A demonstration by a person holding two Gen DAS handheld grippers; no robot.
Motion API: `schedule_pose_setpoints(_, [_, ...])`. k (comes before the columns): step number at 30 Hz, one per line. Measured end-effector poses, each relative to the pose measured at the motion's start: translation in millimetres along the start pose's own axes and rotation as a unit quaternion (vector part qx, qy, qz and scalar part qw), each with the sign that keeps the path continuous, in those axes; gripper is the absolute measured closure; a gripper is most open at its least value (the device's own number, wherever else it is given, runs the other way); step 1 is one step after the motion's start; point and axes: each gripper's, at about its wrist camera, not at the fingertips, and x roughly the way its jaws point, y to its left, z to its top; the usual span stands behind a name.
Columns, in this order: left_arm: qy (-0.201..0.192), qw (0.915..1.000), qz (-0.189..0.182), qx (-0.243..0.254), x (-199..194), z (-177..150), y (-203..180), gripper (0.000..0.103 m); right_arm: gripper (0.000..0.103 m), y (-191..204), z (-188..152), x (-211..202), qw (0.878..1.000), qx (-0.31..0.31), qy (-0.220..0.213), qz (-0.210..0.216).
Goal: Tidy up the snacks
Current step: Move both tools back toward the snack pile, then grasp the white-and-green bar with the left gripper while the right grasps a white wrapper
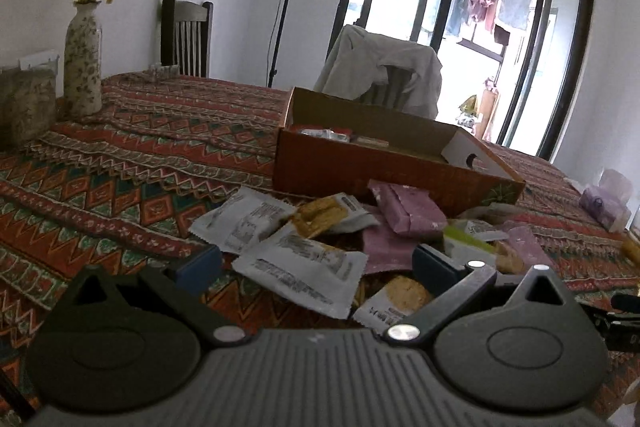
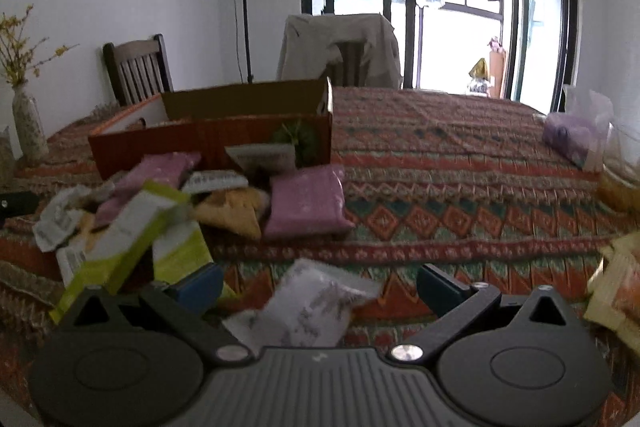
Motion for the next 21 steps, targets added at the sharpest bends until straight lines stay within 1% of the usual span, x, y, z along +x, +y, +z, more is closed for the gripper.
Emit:
schedule_pose_setpoints(4, [0.006, 1.0000, -0.001, 0.006, 0.2, -4.9, -4.0, 0.000, 0.000, -0.6, -2.0, 8.8, 1.000, 0.016, 0.011, -0.020])
schedule_pose_setpoints(6, [0.008, 0.9999, -0.003, 0.008, 0.9, -6.7, -6.0, 0.000, 0.003, -1.9, -3.1, 15.6, 0.999, 0.027, 0.017, -0.026])
schedule_pose_setpoints(8, [0.011, 0.9999, -0.005, 0.010, 1.9, -8.6, -8.6, 0.000, 0.011, -2.9, -4.9, 20.7, 0.999, 0.036, 0.022, -0.033])
schedule_pose_setpoints(10, [0.014, 0.9998, -0.007, 0.013, 2.8, -9.6, -10.2, 0.000, 0.021, -4.3, -7.1, 22.8, 0.998, 0.043, 0.025, -0.033])
schedule_pose_setpoints(12, [0.016, 0.9997, -0.007, 0.015, 3.4, -10.8, -12.5, 0.000, 0.027, -5.1, -10.2, 22.9, 0.998, 0.045, 0.028, -0.030])
schedule_pose_setpoints(13, [0.017, 0.9997, -0.007, 0.016, 3.6, -11.1, -13.6, 0.000, 0.033, -4.7, -11.9, 21.4, 0.998, 0.041, 0.024, -0.036])
schedule_pose_setpoints(14, [0.018, 0.9997, -0.007, 0.016, 3.7, -11.4, -14.8, 0.000, 0.037, -5.2, -13.0, 20.6, 0.998, 0.039, 0.022, -0.039])
schedule_pose_setpoints(16, [0.020, 0.9996, -0.010, 0.016, 4.0, -11.7, -16.8, 0.000, 0.048, -8.4, -15.4, 17.3, 0.998, 0.039, 0.016, -0.039])
schedule_pose_setpoints(18, [0.023, 0.9995, -0.012, 0.017, 5.0, -12.2, -20.1, 0.000, 0.058, -11.1, -17.8, 14.1, 0.999, 0.037, 0.009, -0.037])
schedule_pose_setpoints(21, [0.029, 0.9991, -0.016, 0.025, 7.1, -13.8, -29.6, 0.000, 0.064, -12.8, -20.8, 9.8, 0.999, 0.038, -0.003, -0.031])
